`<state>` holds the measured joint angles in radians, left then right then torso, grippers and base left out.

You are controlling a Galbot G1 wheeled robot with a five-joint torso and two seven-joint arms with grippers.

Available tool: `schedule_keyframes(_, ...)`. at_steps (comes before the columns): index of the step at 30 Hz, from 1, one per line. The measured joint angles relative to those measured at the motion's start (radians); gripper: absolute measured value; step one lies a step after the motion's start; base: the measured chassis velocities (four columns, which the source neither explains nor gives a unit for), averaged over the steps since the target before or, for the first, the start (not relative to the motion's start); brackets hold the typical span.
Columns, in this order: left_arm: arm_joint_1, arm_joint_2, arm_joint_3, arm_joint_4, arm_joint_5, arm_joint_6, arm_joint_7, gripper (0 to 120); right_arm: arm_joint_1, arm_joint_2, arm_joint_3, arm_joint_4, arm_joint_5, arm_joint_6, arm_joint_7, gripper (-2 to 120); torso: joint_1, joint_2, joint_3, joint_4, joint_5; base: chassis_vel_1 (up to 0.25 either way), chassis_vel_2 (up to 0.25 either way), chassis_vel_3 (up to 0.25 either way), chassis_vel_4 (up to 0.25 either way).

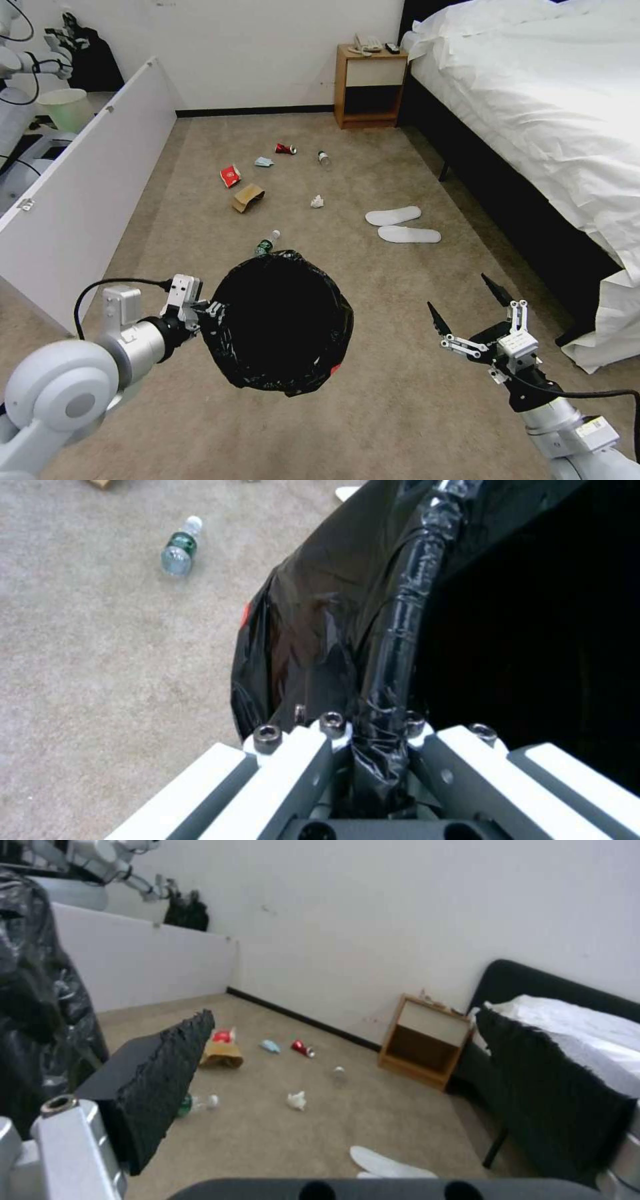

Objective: Pick up the trash bin and place the garbage on the floor into it.

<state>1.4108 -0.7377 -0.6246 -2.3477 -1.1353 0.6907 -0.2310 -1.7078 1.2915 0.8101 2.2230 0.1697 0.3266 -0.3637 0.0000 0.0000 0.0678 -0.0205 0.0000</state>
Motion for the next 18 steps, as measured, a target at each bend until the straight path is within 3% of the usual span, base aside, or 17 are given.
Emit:
schedule_keyframes(8,0.033,-0.092,-0.019,-0.022,0.046,0.002,0.003,0,0.0,0.029,0.001,0.01,0.003,-0.001,0.009,100,0.0,0.0,0.0,-0.0001,0.0,0.0,0.0,0.0,0.0)
schedule_keyframes(12,0.043,-0.106,-0.022,-0.028,0.051,0.003,0.003,0,0.001,0.032,0.001,0.013,0.003,-0.001,0.01,100,0.0,0.0,0.0,-0.0001,0.0,0.0,0.0,0.0,0.0)
schedule_keyframes(18,0.065,-0.161,-0.022,-0.045,0.073,0.003,0.007,0,0.001,0.037,0.004,0.02,0.014,-0.002,0.017,100,0.0,0.0,0.0,-0.0001,0.0,0.0,0.0,0.0,0.0)
